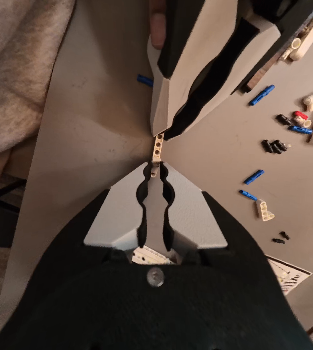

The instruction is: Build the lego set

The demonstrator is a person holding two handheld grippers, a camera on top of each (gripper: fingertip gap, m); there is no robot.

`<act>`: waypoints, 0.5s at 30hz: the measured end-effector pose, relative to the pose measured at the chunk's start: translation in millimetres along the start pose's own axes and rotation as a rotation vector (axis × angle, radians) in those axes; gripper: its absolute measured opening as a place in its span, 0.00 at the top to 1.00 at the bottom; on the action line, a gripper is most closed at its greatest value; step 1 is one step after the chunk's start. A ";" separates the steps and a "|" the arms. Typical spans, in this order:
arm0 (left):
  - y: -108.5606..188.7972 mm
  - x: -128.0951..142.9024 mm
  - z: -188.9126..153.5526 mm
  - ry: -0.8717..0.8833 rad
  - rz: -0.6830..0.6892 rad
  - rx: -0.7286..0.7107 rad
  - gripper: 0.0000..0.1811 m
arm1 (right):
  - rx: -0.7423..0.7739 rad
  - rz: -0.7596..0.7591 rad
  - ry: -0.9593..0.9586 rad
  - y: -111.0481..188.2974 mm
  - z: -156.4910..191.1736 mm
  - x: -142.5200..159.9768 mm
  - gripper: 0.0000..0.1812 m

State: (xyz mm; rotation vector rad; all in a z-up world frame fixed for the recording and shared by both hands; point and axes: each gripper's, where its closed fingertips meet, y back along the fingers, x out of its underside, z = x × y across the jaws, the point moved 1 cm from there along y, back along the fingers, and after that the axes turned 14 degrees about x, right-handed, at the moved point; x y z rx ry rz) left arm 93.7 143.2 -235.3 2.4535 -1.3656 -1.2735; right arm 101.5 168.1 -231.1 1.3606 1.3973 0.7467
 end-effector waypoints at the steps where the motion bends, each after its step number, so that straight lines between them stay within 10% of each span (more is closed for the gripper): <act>1: 0.1 -0.1 0.0 0.000 0.000 0.000 0.98 | -0.013 0.003 -0.002 0.0 -0.1 0.1 0.96; 15: 1.2 0.0 0.1 0.009 -0.011 0.000 0.98 | 0.090 0.171 -0.763 -0.9 -4.1 0.2 0.96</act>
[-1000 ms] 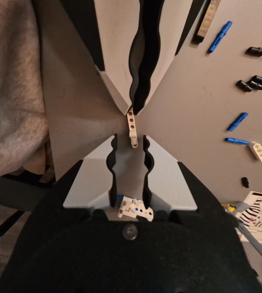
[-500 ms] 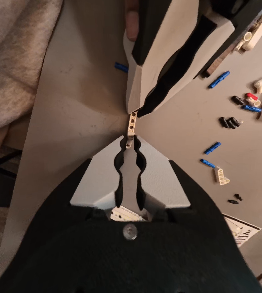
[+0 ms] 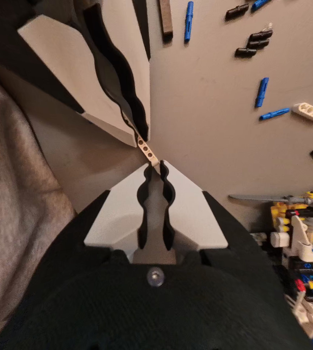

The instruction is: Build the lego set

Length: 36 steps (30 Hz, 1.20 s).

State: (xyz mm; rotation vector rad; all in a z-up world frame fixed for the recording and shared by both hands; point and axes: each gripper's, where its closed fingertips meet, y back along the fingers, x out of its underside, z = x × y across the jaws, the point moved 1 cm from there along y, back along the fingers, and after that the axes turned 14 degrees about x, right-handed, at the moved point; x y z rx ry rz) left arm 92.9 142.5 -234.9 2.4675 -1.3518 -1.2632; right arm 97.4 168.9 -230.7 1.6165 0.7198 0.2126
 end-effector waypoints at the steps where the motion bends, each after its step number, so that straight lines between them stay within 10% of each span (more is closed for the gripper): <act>1: -0.6 0.4 -1.0 0.000 0.002 0.006 0.98 | -0.007 -0.020 0.040 0.9 0.6 1.5 0.96; 8: -0.7 0.7 -0.5 -0.003 0.004 -0.005 1.00 | 0.078 -0.158 0.655 4.8 3.5 -1.4 0.89; 14: -0.7 0.7 -0.4 -0.004 0.004 -0.006 0.98 | -0.066 0.014 0.479 -2.9 2.9 5.5 0.93; 36: -0.8 0.9 -0.7 0.003 0.004 0.005 0.98 | 0.005 -0.066 0.567 -1.0 6.0 -0.2 0.97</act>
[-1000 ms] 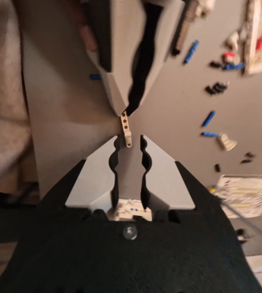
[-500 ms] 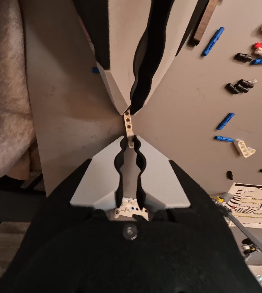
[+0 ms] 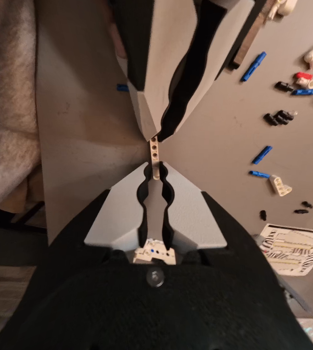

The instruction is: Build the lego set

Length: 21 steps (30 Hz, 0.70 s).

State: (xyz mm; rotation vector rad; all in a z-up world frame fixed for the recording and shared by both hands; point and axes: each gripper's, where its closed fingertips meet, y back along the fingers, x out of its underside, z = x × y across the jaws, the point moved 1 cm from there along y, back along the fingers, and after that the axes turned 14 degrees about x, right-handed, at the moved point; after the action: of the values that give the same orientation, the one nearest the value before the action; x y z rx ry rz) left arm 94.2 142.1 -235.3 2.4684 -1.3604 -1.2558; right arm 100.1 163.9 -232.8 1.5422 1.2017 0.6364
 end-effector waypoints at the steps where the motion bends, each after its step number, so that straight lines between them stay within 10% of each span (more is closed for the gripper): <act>1: 0.1 0.0 -0.1 0.003 0.000 0.004 0.98 | 0.002 -0.024 0.036 0.1 0.2 -0.2 0.97; 12: -1.2 1.0 -1.8 0.002 0.010 0.020 0.98 | 0.073 -0.137 0.558 0.8 3.7 -1.4 0.96; 21: -0.8 0.6 -0.9 0.002 0.005 0.011 0.98 | 0.001 -0.116 -0.174 7.1 -3.3 0.2 0.78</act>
State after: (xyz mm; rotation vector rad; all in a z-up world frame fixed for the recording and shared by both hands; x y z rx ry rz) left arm 95.6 141.9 -235.4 2.4705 -1.3760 -1.2483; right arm 99.9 165.6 -225.2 1.4844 1.1495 0.4161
